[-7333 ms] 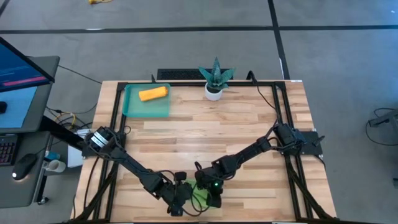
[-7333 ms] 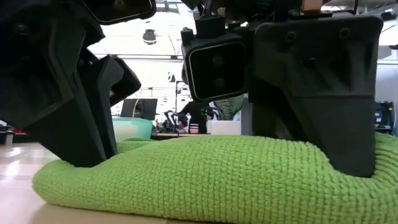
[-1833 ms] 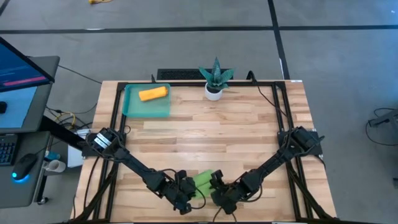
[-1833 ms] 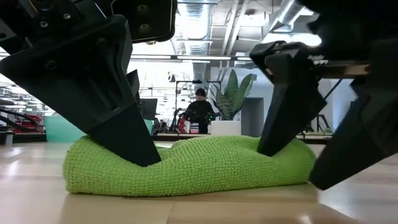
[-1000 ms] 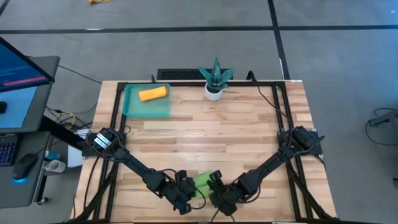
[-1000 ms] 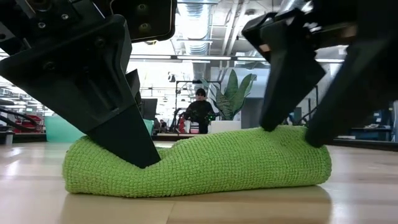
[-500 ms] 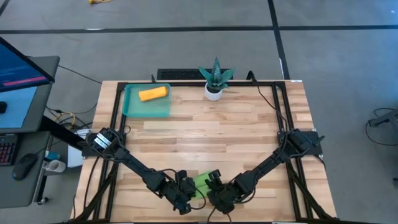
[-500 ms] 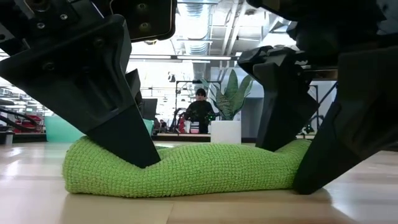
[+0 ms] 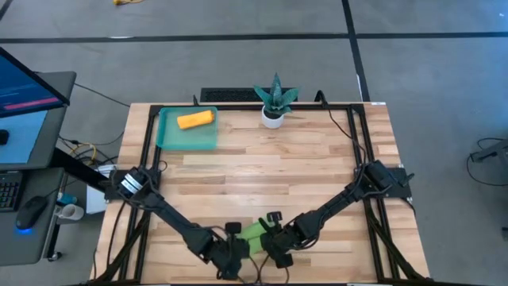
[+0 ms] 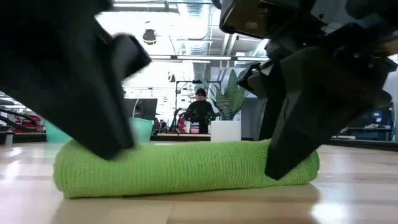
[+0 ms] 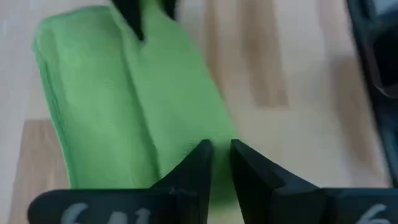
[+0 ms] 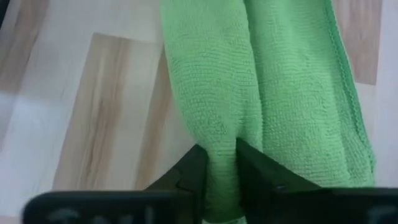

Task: Roll microfiber towels into tight, uniform cylinder then place into a basket
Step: Roll the light green microfiber cloth

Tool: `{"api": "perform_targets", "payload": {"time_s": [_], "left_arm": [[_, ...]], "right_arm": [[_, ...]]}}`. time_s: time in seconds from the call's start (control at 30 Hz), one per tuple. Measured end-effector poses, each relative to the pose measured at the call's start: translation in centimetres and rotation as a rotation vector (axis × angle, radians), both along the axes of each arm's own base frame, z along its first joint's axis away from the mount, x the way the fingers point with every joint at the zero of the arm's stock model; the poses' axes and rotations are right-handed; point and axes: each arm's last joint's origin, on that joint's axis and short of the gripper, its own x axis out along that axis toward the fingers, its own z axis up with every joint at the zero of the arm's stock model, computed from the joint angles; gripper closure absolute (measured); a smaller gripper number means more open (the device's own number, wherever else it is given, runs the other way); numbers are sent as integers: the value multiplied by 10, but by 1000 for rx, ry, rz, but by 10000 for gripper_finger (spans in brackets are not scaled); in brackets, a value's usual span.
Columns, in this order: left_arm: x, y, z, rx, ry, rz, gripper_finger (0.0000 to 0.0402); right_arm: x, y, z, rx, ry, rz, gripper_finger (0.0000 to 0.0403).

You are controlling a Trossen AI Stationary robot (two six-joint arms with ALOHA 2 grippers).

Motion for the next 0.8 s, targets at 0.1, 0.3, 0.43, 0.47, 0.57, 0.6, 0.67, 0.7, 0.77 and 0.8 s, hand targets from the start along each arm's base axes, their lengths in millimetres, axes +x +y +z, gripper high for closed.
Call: {"api": "perform_targets", "payload": {"time_s": [0.1, 0.3, 0.43, 0.47, 0.57, 0.6, 0.67, 0.7, 0.77, 0.8], "left_arm": [[-4, -9, 16, 69, 48, -19, 349], [-12, -24, 43, 270, -30, -9, 349], [-15, -29, 45, 323, -70, -44, 349], [-15, -29, 45, 324, -68, -50, 349], [-13, -28, 45, 308, -56, -54, 349], [-13, -27, 45, 305, -55, -52, 348], [-11, -25, 45, 304, -55, -45, 342], [-10, -24, 45, 304, -55, -42, 336], [-8, -22, 46, 299, -55, -30, 319], [-7, -21, 45, 288, -59, -16, 309]], "right_arm": [[1, -2, 0, 16, 4, -27, 324], [1, -2, 0, 29, 8, -39, 344], [2, -2, 0, 33, -2, -40, 344], [2, -1, 0, 37, -8, -41, 344], [2, -1, 0, 38, -10, -41, 345], [2, -1, 0, 38, -10, -41, 345], [2, -1, 0, 38, -10, -41, 345], [2, -1, 0, 38, -10, -41, 345], [2, -1, 0, 38, -10, -41, 345], [2, -1, 0, 39, -11, -41, 345]]}}
